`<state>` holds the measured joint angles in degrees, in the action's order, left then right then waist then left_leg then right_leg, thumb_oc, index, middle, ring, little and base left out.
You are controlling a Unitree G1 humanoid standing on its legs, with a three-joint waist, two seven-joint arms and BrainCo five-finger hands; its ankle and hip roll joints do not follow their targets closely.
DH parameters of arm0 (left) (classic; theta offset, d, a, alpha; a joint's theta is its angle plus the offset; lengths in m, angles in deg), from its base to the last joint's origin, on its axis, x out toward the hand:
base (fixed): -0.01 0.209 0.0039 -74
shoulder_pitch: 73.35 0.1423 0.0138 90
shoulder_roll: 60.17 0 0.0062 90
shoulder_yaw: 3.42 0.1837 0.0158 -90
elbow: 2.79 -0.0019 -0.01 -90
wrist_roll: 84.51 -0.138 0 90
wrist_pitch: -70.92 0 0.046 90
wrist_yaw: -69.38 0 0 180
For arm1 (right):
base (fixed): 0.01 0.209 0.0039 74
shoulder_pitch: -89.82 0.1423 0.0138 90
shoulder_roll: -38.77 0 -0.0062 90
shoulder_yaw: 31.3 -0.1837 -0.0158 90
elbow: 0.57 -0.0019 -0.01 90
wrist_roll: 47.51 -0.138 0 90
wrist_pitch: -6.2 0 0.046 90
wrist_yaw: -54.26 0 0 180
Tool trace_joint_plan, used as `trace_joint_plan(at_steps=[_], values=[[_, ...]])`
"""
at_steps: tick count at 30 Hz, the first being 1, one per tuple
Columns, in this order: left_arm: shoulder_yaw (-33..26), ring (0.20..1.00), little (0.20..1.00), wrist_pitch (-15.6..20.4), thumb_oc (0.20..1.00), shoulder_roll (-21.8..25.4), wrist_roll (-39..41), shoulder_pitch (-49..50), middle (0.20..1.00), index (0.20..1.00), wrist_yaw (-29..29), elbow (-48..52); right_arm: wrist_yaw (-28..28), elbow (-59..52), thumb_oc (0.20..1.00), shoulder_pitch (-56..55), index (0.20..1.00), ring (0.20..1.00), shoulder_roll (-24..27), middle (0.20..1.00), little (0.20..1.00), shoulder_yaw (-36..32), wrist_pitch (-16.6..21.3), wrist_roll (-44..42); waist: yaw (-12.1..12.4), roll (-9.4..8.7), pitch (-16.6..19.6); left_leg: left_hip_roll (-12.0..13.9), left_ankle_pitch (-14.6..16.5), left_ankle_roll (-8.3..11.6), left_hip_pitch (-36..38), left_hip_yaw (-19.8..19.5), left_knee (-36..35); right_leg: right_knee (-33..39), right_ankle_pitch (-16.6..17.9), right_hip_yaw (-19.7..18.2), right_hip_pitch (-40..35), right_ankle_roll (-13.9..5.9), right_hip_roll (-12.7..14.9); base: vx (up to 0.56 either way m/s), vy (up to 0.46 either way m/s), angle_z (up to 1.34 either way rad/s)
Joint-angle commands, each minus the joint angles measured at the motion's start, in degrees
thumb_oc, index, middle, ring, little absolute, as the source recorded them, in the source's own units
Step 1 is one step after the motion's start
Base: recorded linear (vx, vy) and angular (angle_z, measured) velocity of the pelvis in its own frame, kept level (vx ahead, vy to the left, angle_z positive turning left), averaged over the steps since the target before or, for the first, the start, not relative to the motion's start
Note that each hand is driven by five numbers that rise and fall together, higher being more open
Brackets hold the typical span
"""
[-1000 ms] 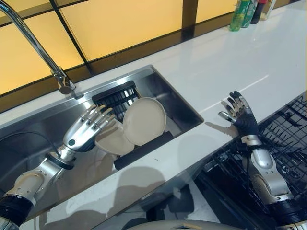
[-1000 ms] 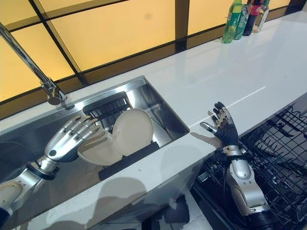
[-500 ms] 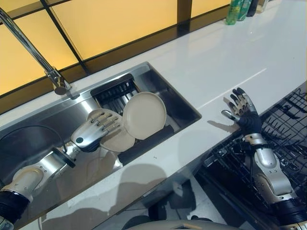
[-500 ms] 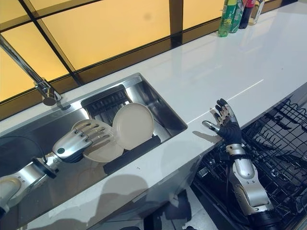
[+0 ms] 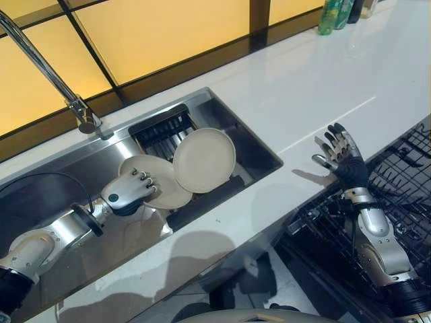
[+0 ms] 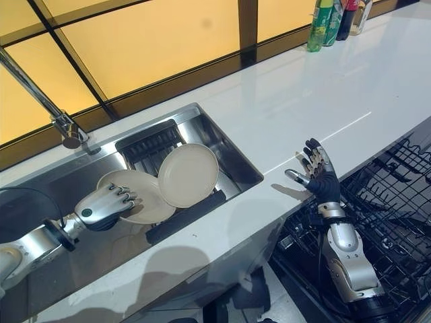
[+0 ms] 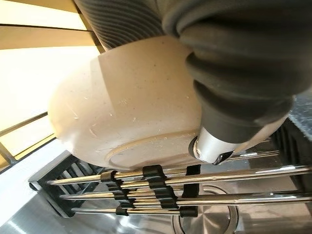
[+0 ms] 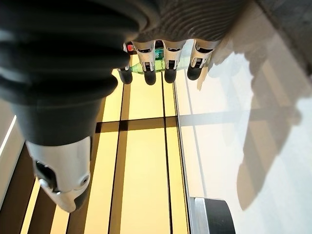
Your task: Pick up plates and place into dishwasher.
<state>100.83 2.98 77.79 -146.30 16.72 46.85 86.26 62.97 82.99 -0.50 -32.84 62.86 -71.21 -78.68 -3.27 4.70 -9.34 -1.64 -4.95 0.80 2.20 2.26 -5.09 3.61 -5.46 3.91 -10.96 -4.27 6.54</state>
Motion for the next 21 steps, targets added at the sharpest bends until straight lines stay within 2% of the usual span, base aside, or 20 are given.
trace_joint_plan(at_steps=[1, 4, 9, 17, 21], values=[[-5.21, 0.200, 0.200, 0.05, 0.200, 1.10, -0.58, 1.79, 0.200, 0.200, 0.89, -2.09, 0.91, -2.66, 1.000, -2.55, 1.000, 1.000, 1.38, 1.000, 1.000, 0.19, 0.78, -2.12, 1.75, 0.40, 2.71, 0.50, 5.21, 0.47, 1.44, -0.28, 0.32, -4.55, 4.03, 2.62, 8.42, -4.73, 3.80, -0.01, -0.040, 0.02], [-6.37, 0.200, 0.200, 0.54, 0.200, 1.85, -1.11, 1.98, 0.200, 0.200, 1.01, -1.77, 1.00, -2.67, 1.000, -2.74, 1.000, 1.000, 1.28, 1.000, 1.000, 0.14, 0.89, -2.38, 1.91, 0.47, 2.89, 0.48, 5.20, 0.57, 1.48, -0.43, 0.20, -4.29, 4.11, 2.92, 8.26, -4.76, 3.83, -0.01, -0.035, 0.09], [-7.57, 0.200, 0.200, 3.57, 0.200, 3.71, -4.16, 1.98, 0.200, 0.200, 3.67, -0.75, 1.53, -2.86, 1.000, -2.86, 1.000, 1.000, 1.36, 1.000, 1.000, 0.60, 0.82, -2.63, 1.97, 0.86, 3.30, 0.40, 5.22, 0.74, 1.55, -0.54, 0.11, -3.99, 4.22, 3.36, 8.07, -4.86, 4.03, -0.01, -0.010, 0.03], [-7.72, 0.200, 0.200, 3.22, 0.200, 7.82, -1.20, -0.23, 0.200, 0.200, 9.42, 0.84, 2.67, -3.17, 1.000, -2.50, 1.000, 1.000, 2.44, 1.000, 1.000, 1.43, 0.69, -3.56, 1.86, 1.67, 3.75, 0.16, 5.47, 0.85, 1.83, -0.67, 0.09, -3.71, 4.27, 3.71, 7.80, -5.03, 4.40, 0.00, 0.000, 0.00], [-9.32, 0.200, 0.200, 4.28, 0.200, 9.30, -0.98, 0.44, 0.200, 0.200, 11.07, 1.56, 2.82, -3.45, 1.000, -2.59, 1.000, 1.000, 2.59, 1.000, 1.000, 1.26, 0.82, -3.70, 2.24, 1.82, 3.93, 0.09, 5.50, 0.90, 1.79, -0.77, 0.11, -3.57, 4.21, 4.17, 7.61, -5.02, 4.56, -0.02, -0.009, 0.03]])
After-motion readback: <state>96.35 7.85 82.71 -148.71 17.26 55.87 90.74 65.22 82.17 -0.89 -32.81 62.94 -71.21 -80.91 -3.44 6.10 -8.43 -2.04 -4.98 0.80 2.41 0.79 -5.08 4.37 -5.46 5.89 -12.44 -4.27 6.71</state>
